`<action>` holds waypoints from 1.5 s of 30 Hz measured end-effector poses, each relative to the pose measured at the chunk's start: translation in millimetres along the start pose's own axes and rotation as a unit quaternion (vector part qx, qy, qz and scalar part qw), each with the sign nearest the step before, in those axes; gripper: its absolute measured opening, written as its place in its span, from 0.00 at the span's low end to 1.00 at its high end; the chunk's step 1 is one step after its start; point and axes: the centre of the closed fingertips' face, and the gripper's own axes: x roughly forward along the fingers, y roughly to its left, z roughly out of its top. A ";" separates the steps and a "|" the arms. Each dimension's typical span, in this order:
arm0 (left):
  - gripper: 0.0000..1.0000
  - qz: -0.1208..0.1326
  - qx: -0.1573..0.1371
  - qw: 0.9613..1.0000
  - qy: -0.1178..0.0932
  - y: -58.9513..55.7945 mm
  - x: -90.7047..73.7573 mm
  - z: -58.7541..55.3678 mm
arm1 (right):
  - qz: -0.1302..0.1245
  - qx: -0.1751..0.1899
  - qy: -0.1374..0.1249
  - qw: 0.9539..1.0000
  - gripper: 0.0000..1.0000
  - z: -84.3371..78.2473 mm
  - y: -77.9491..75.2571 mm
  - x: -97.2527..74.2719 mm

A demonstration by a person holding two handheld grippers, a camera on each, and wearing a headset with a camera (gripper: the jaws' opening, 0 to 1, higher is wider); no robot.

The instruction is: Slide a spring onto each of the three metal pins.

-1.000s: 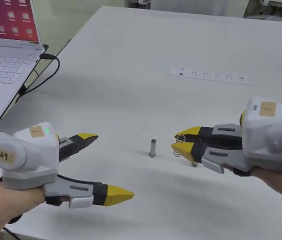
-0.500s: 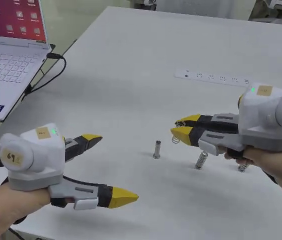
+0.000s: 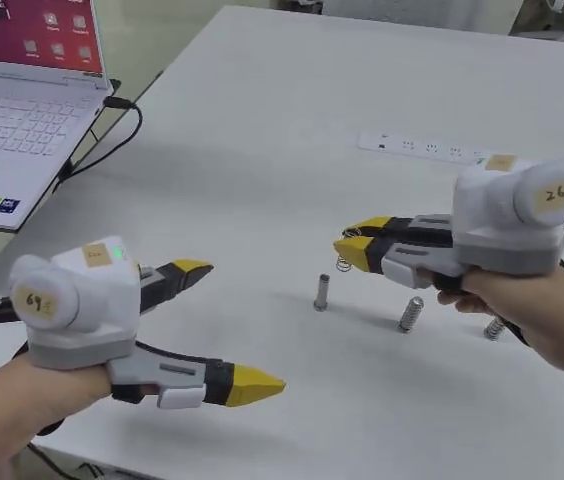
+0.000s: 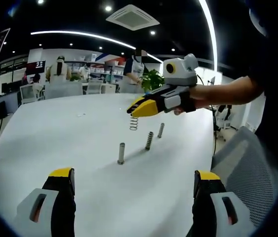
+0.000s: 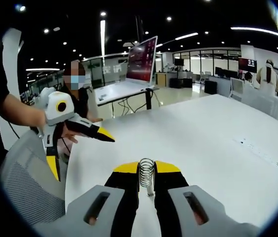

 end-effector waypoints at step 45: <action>0.96 0.006 -0.010 1.000 0.005 1.9 -2.7 -6.2 | -0.009 0.056 0.012 0.998 0.08 -24.4 -8.1 26.8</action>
